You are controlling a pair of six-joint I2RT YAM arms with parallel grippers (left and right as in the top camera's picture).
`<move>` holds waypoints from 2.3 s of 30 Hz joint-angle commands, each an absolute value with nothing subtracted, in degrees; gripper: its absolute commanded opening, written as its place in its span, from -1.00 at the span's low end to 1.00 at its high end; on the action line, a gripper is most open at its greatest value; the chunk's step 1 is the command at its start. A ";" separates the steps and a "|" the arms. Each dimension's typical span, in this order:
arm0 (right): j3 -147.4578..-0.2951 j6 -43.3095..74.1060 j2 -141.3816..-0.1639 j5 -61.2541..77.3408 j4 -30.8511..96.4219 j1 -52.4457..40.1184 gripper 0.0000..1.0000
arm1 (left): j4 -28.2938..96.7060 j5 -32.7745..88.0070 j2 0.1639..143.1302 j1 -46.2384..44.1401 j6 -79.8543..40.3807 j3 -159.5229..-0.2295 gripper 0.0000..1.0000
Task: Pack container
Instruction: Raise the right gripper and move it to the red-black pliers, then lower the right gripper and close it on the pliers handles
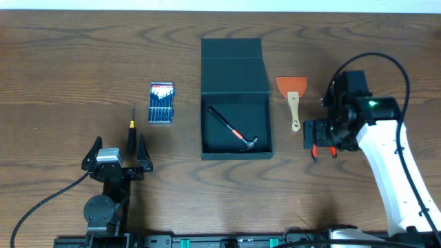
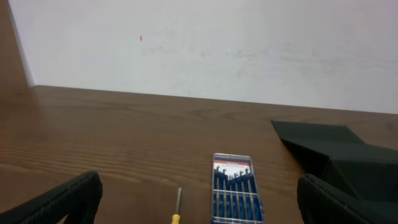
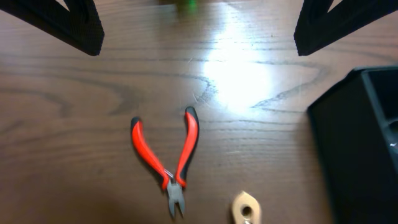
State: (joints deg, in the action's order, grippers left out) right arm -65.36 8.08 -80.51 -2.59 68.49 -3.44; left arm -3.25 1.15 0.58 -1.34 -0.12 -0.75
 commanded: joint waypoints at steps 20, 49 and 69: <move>-59.46 24.93 -92.97 -3.27 62.57 -3.29 0.98 | -3.49 1.30 0.23 -1.58 0.40 -0.23 0.97; -59.44 27.51 -93.03 -8.34 55.31 -3.29 0.99 | -3.49 1.30 0.23 -1.58 0.40 -0.23 0.97; -59.44 26.94 -107.04 -5.23 49.10 -3.29 0.98 | -3.49 1.30 0.23 -1.58 0.40 -0.23 0.97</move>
